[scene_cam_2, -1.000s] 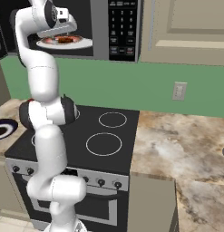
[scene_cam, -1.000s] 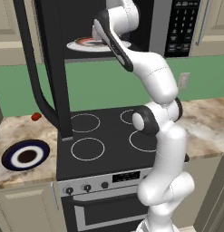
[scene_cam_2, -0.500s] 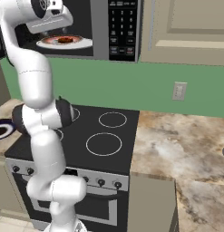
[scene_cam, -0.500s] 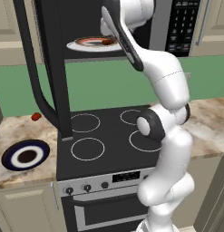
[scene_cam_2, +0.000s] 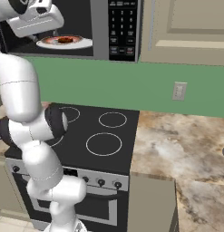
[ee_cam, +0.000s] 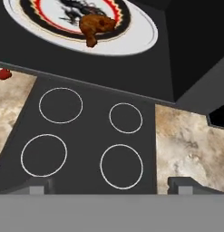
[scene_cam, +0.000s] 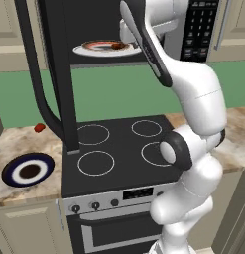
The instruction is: Pick the chicken drumstick from the counter and place it in the microwave. Then turn on the microwave.
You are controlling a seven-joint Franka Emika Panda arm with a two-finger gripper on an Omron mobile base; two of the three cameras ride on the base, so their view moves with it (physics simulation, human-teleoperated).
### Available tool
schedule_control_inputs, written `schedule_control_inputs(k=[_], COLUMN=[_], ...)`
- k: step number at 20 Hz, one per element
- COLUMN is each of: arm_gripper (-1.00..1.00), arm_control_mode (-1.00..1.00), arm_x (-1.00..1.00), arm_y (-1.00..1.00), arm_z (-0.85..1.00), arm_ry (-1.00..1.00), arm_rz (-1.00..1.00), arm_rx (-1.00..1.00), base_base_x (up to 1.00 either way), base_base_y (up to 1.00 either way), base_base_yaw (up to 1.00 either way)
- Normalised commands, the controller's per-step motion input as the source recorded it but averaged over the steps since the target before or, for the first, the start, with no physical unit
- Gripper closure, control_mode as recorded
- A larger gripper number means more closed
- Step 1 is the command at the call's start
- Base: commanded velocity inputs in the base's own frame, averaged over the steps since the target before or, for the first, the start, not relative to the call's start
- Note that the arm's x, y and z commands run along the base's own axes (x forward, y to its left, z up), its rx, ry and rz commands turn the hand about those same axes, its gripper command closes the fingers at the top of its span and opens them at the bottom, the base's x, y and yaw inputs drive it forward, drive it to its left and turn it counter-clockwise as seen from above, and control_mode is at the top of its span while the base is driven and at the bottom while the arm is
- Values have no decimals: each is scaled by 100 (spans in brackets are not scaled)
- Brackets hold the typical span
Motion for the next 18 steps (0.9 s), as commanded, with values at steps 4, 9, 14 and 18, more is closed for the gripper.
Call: schedule_control_inputs(k=[4,9,14,18], arm_gripper=[-100,-100,-100,-100], arm_control_mode=[-100,-100,-100,-100], arm_x=[-100,-100,-100,-84], arm_y=[-9,-6,-1,0], arm_z=[-46,-58,-67,-58], arm_ry=[2,7,6,3], arm_rz=[-4,-4,-3,0], arm_rx=[0,1,0,0], base_base_x=[0,0,0,0], base_base_y=[0,0,0,0], base_base_yaw=[0,0,0,0])
